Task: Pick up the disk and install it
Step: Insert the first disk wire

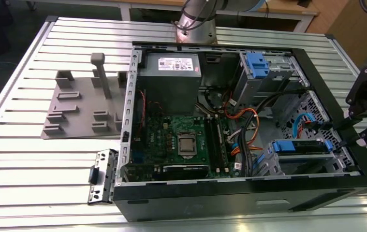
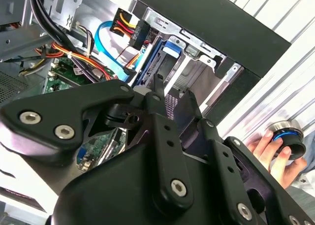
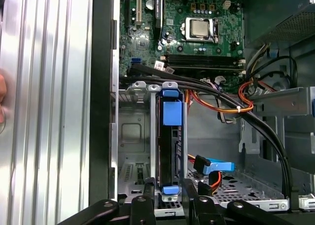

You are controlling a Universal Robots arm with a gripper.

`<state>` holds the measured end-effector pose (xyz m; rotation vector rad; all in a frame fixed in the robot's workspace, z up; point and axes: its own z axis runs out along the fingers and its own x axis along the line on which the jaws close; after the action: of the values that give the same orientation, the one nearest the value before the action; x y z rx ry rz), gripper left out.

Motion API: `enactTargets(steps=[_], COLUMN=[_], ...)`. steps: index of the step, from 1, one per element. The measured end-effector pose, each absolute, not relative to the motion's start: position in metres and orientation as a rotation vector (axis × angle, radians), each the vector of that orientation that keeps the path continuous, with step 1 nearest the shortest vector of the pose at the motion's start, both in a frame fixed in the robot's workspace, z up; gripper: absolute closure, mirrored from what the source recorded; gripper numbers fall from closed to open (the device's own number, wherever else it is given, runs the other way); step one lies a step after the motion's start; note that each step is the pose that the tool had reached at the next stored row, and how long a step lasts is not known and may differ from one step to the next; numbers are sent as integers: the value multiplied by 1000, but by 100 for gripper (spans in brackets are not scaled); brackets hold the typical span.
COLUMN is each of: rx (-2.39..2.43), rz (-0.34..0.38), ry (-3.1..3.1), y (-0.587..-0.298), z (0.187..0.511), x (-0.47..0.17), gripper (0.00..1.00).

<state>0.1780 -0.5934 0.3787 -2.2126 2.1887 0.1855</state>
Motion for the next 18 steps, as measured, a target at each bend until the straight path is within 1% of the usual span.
enactTargets(steps=[6,18], rx=[-2214,-2219], rz=[185,185], ry=[2188,2184], y=[-590,-570], z=[377,367], x=[180,186], gripper=[65,65])
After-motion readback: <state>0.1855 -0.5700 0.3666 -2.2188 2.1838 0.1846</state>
